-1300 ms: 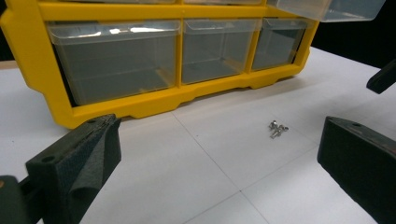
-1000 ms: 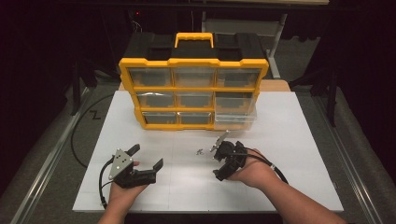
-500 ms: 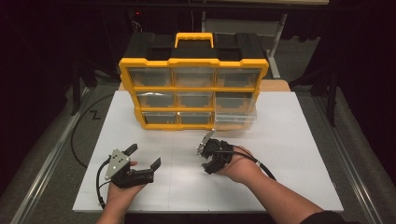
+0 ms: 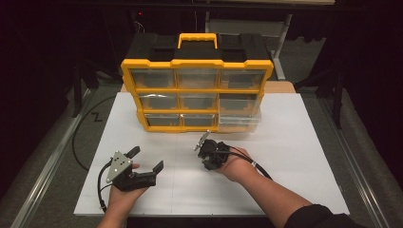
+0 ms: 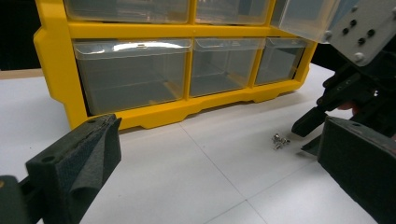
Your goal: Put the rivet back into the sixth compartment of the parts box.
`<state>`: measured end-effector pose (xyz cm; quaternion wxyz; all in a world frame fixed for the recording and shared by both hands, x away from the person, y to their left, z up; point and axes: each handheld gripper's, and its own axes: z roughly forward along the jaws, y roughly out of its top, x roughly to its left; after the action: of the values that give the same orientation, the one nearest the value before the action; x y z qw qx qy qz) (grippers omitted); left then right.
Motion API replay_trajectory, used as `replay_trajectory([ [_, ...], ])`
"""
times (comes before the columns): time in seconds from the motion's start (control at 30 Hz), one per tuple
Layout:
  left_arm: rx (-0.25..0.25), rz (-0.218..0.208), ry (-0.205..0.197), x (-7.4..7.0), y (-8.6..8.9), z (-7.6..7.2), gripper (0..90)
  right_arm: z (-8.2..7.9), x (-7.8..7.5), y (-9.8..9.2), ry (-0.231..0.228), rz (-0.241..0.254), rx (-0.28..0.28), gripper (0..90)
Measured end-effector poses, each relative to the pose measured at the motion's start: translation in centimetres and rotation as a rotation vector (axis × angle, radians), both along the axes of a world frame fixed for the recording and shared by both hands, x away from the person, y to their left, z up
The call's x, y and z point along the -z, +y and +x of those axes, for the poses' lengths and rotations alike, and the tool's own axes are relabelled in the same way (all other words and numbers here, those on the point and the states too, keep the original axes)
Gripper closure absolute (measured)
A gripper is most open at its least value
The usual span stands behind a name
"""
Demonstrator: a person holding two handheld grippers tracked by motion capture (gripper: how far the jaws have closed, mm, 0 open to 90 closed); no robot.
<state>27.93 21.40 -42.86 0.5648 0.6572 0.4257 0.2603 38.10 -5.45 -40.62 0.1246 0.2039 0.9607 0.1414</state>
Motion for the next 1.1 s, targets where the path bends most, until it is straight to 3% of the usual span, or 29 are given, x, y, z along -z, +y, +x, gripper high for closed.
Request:
replay_trajectory([
  [0.6,0.003,-0.001,0.002,0.0,0.1,0.0,0.4,1.1,0.6,1.1,-0.013,-0.036,-0.002,82.3],
  [1.1,0.005,0.0,0.003,0.0,0.1,0.0,0.4,1.6,0.7,1.0,0.02,-0.039,-0.01,82.1],
])
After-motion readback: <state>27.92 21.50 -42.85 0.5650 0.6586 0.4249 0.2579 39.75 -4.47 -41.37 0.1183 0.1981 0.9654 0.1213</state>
